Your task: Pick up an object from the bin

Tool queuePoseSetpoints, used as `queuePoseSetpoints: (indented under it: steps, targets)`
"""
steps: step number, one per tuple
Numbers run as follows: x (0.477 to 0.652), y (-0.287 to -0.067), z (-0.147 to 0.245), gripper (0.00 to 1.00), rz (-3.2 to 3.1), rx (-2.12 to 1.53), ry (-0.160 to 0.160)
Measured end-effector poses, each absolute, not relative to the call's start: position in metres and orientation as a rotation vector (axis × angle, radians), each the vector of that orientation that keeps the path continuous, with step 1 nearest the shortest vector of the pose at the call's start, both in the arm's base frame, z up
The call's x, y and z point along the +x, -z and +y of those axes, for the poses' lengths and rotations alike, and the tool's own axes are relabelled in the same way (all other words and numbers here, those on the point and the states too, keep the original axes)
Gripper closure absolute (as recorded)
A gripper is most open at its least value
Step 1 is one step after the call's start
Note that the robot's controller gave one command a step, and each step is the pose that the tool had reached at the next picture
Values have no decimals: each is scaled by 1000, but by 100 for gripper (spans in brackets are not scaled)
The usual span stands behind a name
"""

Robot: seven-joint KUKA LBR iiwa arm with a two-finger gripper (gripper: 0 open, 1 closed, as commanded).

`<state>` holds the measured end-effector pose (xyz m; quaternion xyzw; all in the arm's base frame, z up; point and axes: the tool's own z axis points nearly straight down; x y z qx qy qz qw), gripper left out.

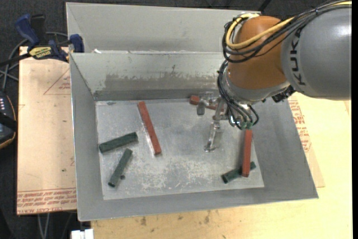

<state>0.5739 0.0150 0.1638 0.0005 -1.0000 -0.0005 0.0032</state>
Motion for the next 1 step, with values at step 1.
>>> queuePoseSetpoints:
  steps: [1]
  targets:
    - [529,-81,-85,0,-3128,-215,-2]
